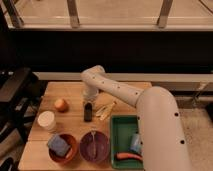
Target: Wipe table surface with eraser
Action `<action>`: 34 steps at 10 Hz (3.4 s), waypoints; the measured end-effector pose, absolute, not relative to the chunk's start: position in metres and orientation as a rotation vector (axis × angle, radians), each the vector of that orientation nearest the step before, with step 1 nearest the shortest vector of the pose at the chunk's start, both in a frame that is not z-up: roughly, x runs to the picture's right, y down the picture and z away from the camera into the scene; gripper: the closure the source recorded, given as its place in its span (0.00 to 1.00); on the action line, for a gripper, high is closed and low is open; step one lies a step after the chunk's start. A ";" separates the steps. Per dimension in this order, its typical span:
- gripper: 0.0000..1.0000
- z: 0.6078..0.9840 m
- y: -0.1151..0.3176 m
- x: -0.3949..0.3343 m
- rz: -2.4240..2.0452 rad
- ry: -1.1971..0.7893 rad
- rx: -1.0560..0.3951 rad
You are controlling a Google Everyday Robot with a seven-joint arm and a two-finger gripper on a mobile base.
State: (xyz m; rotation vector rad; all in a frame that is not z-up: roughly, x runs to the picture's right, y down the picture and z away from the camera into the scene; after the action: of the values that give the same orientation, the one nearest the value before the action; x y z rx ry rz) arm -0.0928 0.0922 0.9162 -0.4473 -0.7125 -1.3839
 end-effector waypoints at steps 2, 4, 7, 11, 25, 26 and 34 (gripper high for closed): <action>1.00 0.923 0.073 -0.098 -1.410 -0.679 -0.423; 1.00 0.928 0.053 -0.118 -1.452 -0.664 -0.372; 1.00 0.923 0.044 -0.146 -1.483 -0.695 -0.291; 1.00 0.893 0.078 -0.162 -1.450 -0.785 -0.259; 1.00 0.926 0.048 -0.138 -1.445 -0.769 -0.279; 1.00 0.923 0.044 -0.154 -1.464 -0.786 -0.246; 1.00 0.879 0.115 -0.159 -1.336 -0.969 -0.273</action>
State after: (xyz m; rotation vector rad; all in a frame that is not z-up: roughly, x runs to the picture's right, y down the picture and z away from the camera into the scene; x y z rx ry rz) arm -0.1593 0.1151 0.8794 -0.2726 -0.9691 -1.3357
